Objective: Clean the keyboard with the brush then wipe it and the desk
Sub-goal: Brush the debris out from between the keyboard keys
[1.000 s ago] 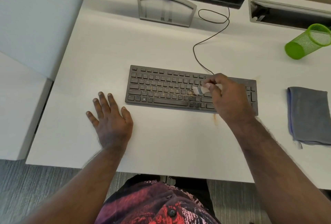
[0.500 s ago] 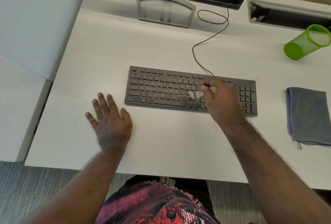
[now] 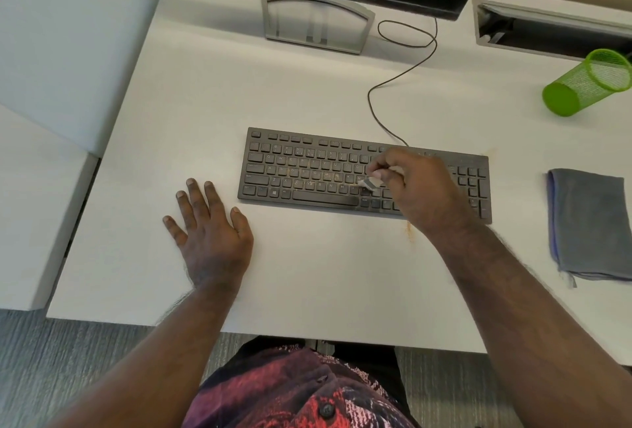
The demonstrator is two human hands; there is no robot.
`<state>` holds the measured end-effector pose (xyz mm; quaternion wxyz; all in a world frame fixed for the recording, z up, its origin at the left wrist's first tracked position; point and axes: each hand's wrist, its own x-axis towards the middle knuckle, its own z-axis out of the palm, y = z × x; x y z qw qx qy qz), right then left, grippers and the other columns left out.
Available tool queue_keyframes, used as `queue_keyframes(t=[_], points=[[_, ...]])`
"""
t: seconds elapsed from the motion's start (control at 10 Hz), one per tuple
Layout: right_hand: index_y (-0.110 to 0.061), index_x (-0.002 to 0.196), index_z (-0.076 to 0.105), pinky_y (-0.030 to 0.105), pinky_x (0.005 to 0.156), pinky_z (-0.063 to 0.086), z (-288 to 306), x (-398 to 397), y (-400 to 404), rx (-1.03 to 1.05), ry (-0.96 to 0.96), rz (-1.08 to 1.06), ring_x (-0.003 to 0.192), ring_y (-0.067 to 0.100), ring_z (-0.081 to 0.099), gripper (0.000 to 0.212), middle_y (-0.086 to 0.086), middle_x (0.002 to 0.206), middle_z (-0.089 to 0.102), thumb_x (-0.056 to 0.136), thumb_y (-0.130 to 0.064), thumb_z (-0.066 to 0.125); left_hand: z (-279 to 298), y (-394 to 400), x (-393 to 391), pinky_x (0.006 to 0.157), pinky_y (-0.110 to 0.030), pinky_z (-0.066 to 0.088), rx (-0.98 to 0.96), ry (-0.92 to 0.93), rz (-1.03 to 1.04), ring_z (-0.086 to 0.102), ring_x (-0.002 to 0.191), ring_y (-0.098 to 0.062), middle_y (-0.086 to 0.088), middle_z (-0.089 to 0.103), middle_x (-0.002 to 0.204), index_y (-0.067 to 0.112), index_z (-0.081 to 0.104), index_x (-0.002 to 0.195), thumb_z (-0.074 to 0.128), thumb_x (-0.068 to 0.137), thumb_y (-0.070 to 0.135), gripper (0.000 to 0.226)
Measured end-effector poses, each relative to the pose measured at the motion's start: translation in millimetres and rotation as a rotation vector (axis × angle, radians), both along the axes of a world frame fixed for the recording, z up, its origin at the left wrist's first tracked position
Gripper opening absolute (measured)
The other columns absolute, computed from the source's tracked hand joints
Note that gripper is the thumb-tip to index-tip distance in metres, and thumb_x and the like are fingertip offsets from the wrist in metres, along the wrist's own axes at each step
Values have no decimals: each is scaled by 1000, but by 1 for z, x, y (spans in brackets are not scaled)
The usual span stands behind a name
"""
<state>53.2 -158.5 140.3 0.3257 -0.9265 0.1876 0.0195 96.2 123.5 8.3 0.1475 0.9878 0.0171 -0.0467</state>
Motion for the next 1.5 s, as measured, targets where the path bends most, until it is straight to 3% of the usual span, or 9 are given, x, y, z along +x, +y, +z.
queue_keyframes(t=[0.3,0.5,0.7,0.8,1.1,1.2,1.3,1.4,1.5], points=[[-35,91,66,33,63,57,7,8,-2,-22,-74,-23,62,9,63,11,-14,88,72,95,-26,62,-1,2,0,125,-58,-2,3,-1,-1,2,158,-30,-10,5,172,11,16,162,24,98,41,71],[-38,83,64,42,73,58,1,6,1,15,16,37,82,9,67,18,-18,88,69,94,-24,63,0,1,0,124,-57,-3,0,-2,-2,2,158,-29,-9,4,172,11,16,163,24,98,42,72],[-34,87,65,25,52,44,5,8,-2,0,-8,-51,48,-1,53,13,-12,90,72,96,-26,61,-1,1,1,125,-57,-2,4,8,2,1,158,-28,-8,3,172,12,16,163,24,98,42,72],[-36,95,64,30,49,51,-2,5,4,-3,-49,-38,45,6,48,8,-12,94,71,96,-30,59,0,1,0,125,-58,-2,4,5,3,1,158,-28,-9,4,172,12,17,163,24,98,41,72],[-31,94,61,25,50,49,4,3,5,7,-82,-153,58,4,59,13,-10,86,71,98,-22,53,0,0,1,125,-57,-3,4,7,0,1,158,-28,-9,4,172,12,16,163,24,98,41,72],[-34,99,61,33,54,56,-6,-5,12,-38,-39,-131,59,8,63,13,-10,85,71,99,-27,50,0,0,1,124,-58,-2,3,6,-1,1,158,-29,-9,4,172,11,17,163,25,98,41,72],[-34,92,60,25,54,52,-9,-9,11,-25,69,-112,60,-1,61,15,-11,89,72,99,-24,51,0,0,1,125,-58,-2,6,4,0,2,158,-29,-9,4,172,11,17,163,25,98,41,72],[-31,95,61,14,48,42,-4,-9,9,-8,35,-116,58,-9,57,15,-14,88,71,99,-20,51,0,0,0,125,-58,-2,10,4,-3,2,158,-29,-9,4,172,11,17,163,24,98,41,71],[-25,103,65,20,49,46,0,-10,11,-3,-81,-130,59,-5,59,15,-12,89,72,99,-20,52,0,1,0,125,-58,-2,7,3,-3,1,158,-29,-9,4,172,11,16,163,24,98,41,71]])
